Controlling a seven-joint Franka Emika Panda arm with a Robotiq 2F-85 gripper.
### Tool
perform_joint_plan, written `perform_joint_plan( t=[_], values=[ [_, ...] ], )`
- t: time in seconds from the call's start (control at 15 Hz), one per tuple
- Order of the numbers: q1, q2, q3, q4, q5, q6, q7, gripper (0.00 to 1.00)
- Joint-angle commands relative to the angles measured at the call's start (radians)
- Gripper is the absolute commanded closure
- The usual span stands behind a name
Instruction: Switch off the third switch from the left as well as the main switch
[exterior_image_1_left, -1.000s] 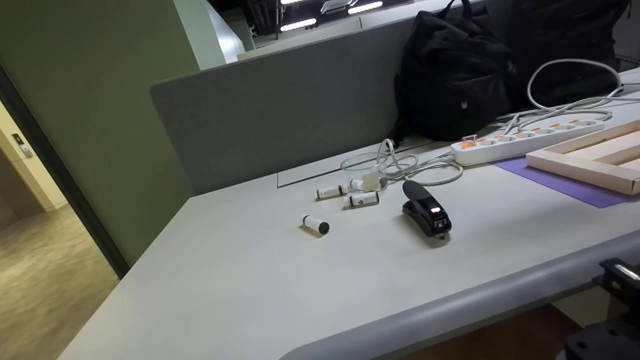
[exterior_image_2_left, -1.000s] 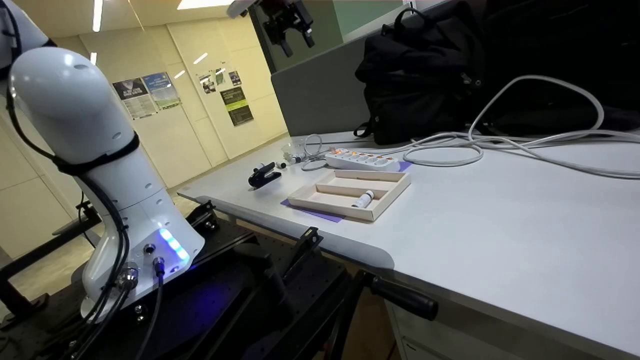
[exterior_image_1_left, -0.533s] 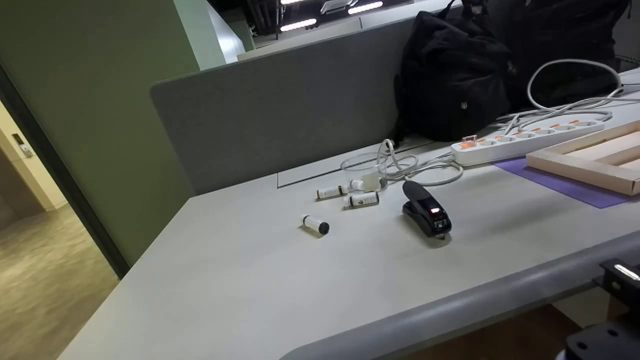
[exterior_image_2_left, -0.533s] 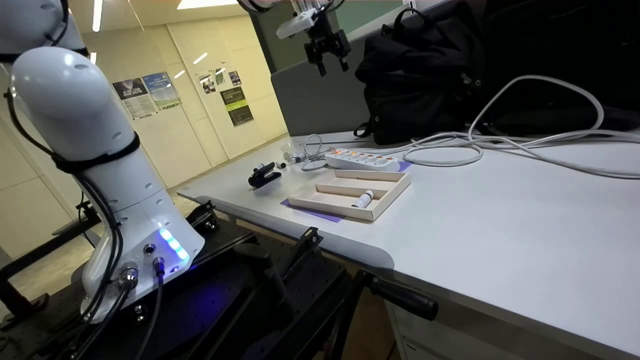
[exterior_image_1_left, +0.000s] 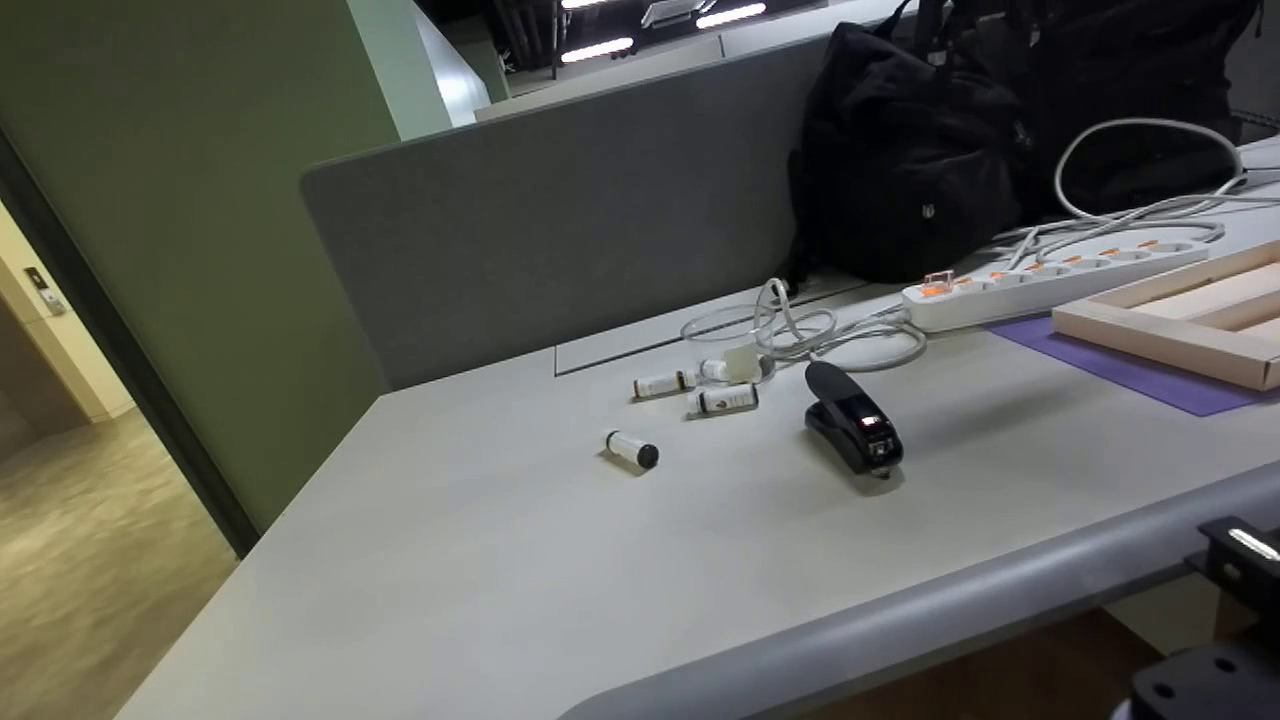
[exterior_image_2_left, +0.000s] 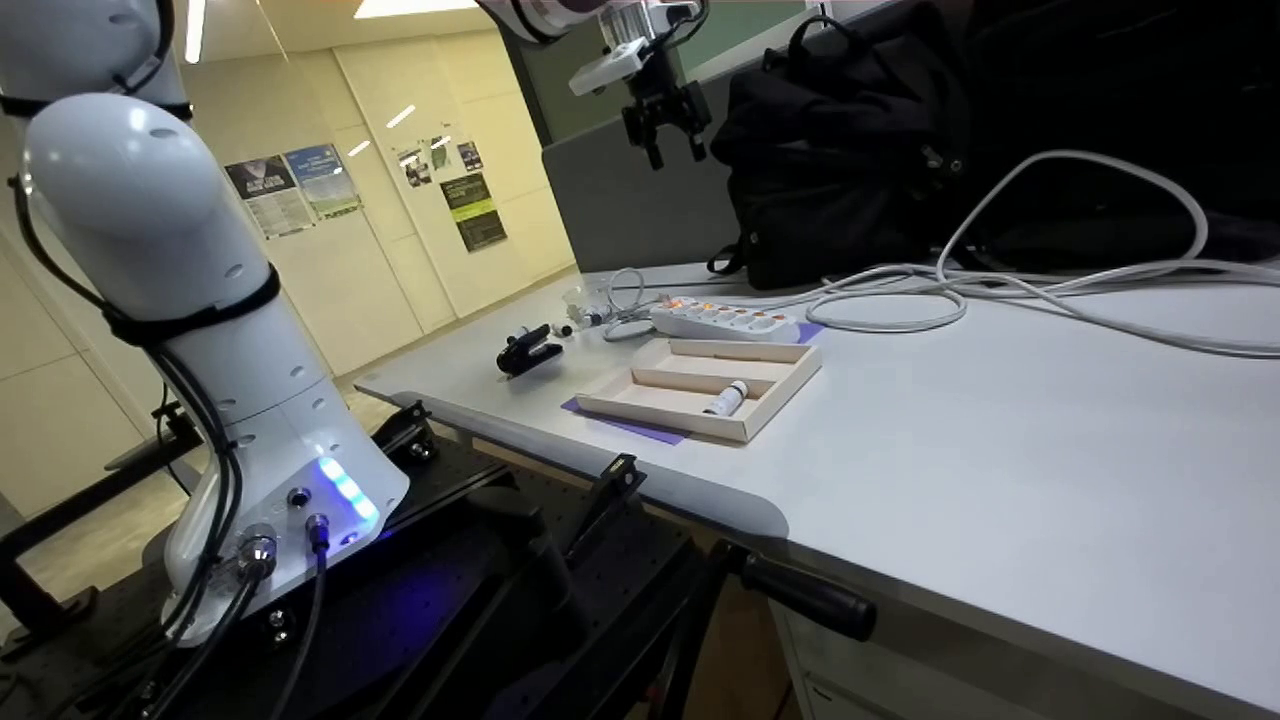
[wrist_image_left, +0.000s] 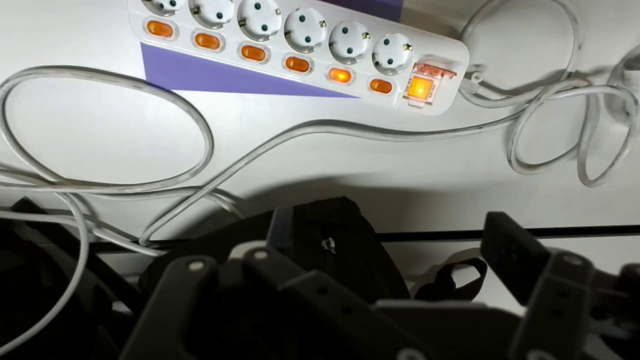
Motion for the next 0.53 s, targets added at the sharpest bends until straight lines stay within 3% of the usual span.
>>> perform_joint_plan(
  t=[0.0, 0.47],
  values=[
    [-0.005, 0.061, 0.004, -0.039, -0.024, 0.093, 0.041, 0.33],
    [0.017, 0.227, -0.024, -0.044, -0.078, 0.208, 0.161, 0.82]
  ],
)
